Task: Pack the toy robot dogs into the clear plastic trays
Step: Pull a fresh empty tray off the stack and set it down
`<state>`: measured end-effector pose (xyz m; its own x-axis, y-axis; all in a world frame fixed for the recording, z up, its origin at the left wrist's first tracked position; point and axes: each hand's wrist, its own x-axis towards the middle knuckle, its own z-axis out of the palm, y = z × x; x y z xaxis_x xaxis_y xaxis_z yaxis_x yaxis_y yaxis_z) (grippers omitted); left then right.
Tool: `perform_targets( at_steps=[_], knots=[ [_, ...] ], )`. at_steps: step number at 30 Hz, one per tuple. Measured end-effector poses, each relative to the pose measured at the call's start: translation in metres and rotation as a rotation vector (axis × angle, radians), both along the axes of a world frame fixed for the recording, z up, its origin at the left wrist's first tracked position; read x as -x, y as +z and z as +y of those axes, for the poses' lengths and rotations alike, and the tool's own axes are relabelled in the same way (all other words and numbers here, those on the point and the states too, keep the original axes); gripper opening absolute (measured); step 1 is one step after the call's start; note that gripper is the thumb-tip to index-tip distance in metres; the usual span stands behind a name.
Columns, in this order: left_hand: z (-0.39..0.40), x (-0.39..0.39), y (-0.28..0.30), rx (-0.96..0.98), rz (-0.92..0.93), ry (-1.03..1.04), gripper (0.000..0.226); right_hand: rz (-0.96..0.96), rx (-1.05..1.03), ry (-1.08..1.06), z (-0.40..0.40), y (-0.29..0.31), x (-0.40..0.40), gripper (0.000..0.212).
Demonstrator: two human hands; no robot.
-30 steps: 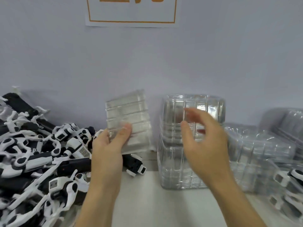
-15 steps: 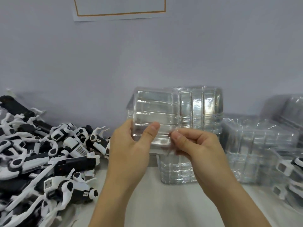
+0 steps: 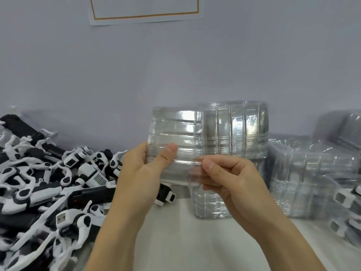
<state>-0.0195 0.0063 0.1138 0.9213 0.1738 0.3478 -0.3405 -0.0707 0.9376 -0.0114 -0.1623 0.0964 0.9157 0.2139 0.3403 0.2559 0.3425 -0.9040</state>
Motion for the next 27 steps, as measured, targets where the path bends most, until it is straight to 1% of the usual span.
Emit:
perform_targets(
  at_steps=[8, 11, 12, 14, 15, 17, 19, 20, 24, 27],
  knots=[
    [0.0022, -0.0009, -0.0016, -0.005, 0.013, -0.015, 0.019, 0.086, -0.028, 0.022, 0.0043, -0.0010, -0.0003, 0.021],
    [0.0022, -0.0006, -0.0012, -0.010, 0.012, -0.021, 0.017, 0.081, -0.014, -0.017, 0.0058, -0.0002, 0.0009, 0.017],
    [0.0020, -0.0004, -0.0008, -0.011, 0.010, -0.023, 0.017, 0.069, 0.005, -0.040, 0.0066, 0.0004, 0.0012, 0.016],
    [0.0020, -0.0002, -0.0004, -0.012, 0.002, -0.020, 0.019, 0.042, 0.049, -0.092, 0.0064, 0.0002, 0.0006, 0.023],
    [0.0022, -0.0002, -0.0003, -0.009, -0.001, -0.019, 0.021, 0.036, 0.059, -0.104, 0.0059, 0.0008, 0.0007, 0.021],
    [0.0022, -0.0003, 0.0002, 0.011, -0.001, -0.023, 0.025, 0.049, 0.043, -0.069, 0.0041, 0.0024, 0.0012, 0.013],
    [0.0020, -0.0003, 0.0009, 0.023, -0.004, -0.025, 0.029, 0.091, 0.016, -0.006, 0.0009, 0.0029, 0.0009, 0.026],
    [0.0020, -0.0002, 0.0012, 0.026, -0.006, -0.025, 0.032, 0.114, 0.007, 0.020, -0.0002, 0.0026, 0.0003, 0.028],
    [0.0022, 0.0005, 0.0019, 0.028, 0.006, -0.029, 0.040, 0.173, -0.043, 0.111, -0.0011, 0.0006, -0.0010, 0.026],
    [0.0035, 0.0003, 0.0019, 0.043, 0.004, -0.037, 0.041, 0.201, -0.107, 0.170, 0.0021, -0.0018, -0.0016, 0.022]
  ],
)
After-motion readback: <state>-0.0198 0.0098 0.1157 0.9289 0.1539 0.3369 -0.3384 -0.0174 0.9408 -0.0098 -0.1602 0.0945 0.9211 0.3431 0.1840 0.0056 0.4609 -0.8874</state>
